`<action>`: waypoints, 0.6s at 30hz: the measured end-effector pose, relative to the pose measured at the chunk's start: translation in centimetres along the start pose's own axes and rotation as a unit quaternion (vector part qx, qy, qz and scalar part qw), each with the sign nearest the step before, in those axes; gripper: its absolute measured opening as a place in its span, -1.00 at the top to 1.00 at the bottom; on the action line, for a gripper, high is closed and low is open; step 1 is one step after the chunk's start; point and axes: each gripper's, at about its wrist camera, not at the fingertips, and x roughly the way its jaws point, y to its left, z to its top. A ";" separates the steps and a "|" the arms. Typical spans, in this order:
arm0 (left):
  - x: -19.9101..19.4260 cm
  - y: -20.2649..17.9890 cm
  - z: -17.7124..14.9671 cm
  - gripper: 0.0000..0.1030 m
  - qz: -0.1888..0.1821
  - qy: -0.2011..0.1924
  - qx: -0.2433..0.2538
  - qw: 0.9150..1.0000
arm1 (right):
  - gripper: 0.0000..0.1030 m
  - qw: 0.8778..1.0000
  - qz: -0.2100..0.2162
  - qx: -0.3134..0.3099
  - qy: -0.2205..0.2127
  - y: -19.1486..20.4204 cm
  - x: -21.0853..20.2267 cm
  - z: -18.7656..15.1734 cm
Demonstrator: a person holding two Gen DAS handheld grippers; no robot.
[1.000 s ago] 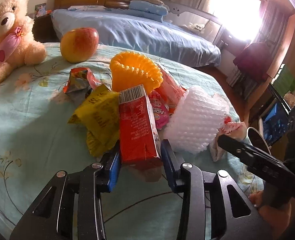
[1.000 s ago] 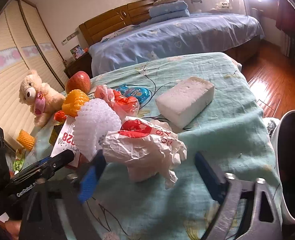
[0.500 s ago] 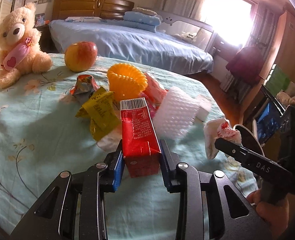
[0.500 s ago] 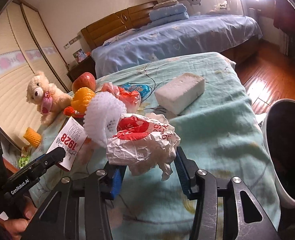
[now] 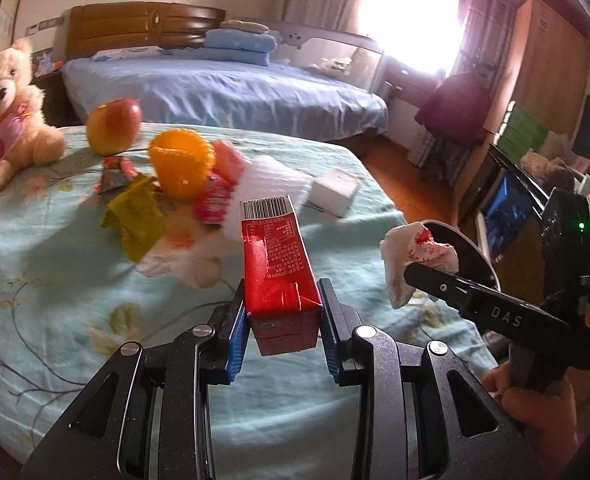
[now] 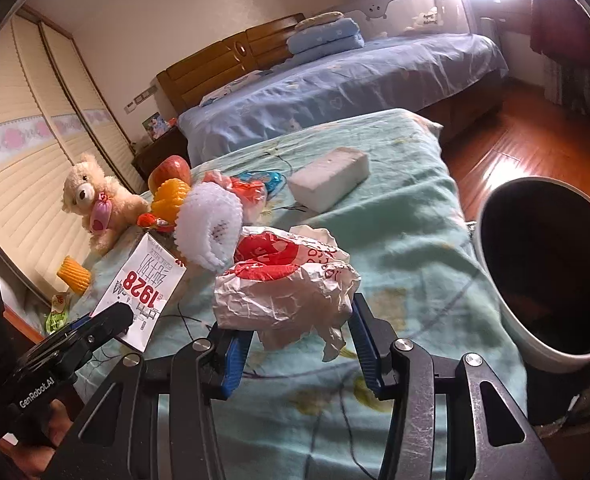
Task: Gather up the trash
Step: 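Carry the carton and paper over the black bin and release both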
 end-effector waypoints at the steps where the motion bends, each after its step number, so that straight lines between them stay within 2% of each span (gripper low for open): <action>1: 0.2 -0.3 0.0 0.42 -0.003 0.002 0.002 1.000 | 0.07 1.000 -0.002 0.002 -0.001 -0.3 -0.2 -0.1; 18: 3.2 -6.6 0.7 0.42 -0.054 0.024 0.055 0.997 | 0.07 0.998 -0.046 0.045 -0.026 -5.9 -3.6 -0.3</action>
